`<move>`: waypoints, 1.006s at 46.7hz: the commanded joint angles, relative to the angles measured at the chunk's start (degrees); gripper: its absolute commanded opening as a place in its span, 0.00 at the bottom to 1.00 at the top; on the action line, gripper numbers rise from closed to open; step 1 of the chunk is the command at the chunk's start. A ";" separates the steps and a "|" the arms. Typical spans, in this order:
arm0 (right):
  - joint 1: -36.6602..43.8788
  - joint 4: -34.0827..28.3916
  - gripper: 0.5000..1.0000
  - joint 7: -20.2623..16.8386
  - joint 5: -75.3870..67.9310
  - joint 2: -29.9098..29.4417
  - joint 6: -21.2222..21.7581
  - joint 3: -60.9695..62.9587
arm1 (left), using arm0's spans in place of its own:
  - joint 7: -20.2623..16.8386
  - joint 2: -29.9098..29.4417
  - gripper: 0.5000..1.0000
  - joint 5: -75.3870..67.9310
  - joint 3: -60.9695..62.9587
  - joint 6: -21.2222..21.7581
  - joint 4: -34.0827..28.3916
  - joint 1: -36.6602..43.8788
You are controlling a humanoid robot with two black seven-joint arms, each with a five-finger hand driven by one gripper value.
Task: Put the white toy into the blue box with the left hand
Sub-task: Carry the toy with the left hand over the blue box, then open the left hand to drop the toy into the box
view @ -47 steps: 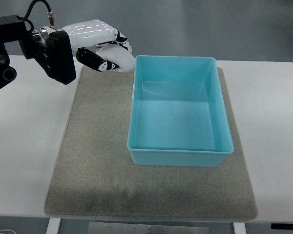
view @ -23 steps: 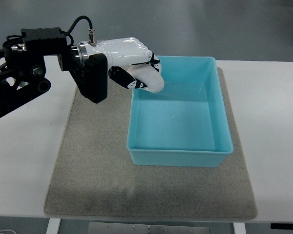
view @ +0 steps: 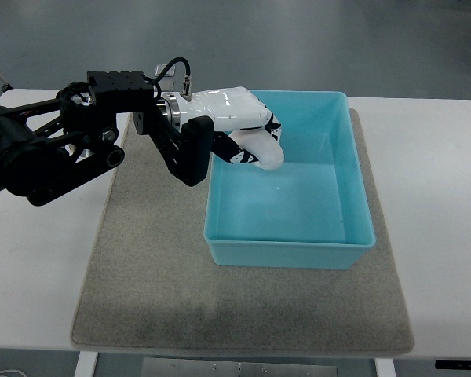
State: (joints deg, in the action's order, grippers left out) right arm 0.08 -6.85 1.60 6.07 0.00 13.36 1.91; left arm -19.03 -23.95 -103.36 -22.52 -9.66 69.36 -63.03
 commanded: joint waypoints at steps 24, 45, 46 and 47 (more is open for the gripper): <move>0.00 0.00 0.87 0.07 0.00 0.00 0.00 0.03 | -0.04 0.13 0.93 1.32 1.34 4.47 -0.02 2.03; 0.00 0.00 0.87 0.07 0.00 0.00 0.00 -0.06 | -0.04 -2.42 0.99 17.74 0.81 6.49 0.25 2.30; 0.00 0.00 0.87 -0.02 0.00 0.00 0.00 0.03 | -0.04 -2.51 0.99 18.71 0.72 6.49 0.25 2.30; 0.00 0.00 0.87 0.07 0.00 0.00 0.00 0.03 | -0.04 -2.60 0.99 19.76 0.72 6.49 0.25 2.30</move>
State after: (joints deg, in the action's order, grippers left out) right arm 0.09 -6.86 1.63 6.06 0.00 13.36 1.92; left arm -19.06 -26.18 -86.73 -21.75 -3.00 69.58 -60.70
